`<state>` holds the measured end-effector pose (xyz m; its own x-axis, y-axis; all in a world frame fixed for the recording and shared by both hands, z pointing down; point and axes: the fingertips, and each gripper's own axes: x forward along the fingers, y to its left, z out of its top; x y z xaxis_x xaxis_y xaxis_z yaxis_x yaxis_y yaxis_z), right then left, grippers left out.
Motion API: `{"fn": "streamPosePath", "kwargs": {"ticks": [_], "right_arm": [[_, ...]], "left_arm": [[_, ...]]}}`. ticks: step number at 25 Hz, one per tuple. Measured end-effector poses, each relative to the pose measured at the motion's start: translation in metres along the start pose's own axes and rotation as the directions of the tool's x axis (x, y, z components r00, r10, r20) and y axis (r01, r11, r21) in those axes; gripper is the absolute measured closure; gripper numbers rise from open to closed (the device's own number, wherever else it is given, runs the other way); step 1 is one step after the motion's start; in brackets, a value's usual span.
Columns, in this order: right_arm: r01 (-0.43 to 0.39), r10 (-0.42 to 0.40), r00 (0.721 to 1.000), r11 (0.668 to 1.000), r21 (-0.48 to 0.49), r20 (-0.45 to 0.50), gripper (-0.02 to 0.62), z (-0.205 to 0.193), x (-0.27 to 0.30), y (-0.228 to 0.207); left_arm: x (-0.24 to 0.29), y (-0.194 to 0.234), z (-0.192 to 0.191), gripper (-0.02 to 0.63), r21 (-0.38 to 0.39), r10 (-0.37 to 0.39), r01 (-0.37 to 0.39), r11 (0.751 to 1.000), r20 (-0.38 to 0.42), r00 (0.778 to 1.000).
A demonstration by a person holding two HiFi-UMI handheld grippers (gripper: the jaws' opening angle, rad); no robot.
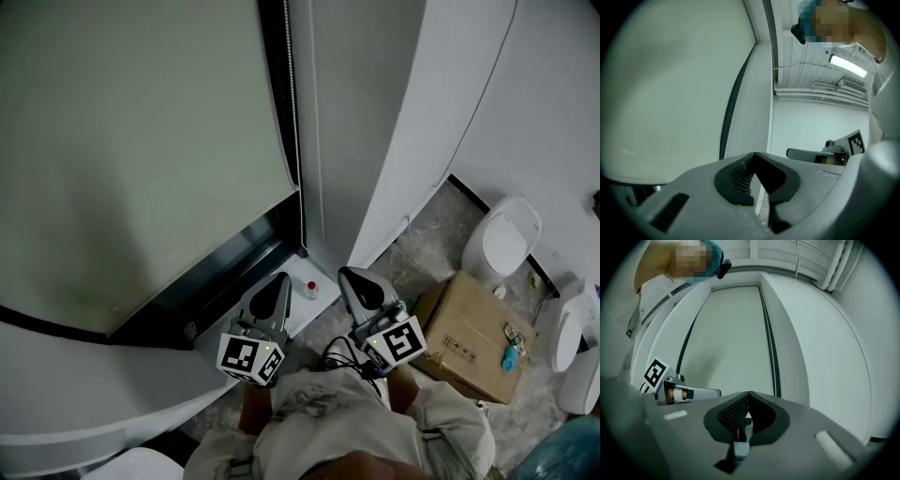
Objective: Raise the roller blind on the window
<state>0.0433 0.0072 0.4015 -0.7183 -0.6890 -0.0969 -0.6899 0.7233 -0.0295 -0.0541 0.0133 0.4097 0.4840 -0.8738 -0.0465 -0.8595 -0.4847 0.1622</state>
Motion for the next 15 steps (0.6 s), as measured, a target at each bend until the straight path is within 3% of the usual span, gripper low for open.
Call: {"fn": "streamPosePath", "kwargs": {"ticks": [15], "right_arm": [[-0.06, 0.06, 0.998, 0.998, 0.024, 0.014, 0.584, 0.008, 0.026, -0.05]], "left_arm": [[0.066, 0.003, 0.008, 0.6, 0.023, 0.029, -0.028, 0.999, -0.018, 0.999]]}}
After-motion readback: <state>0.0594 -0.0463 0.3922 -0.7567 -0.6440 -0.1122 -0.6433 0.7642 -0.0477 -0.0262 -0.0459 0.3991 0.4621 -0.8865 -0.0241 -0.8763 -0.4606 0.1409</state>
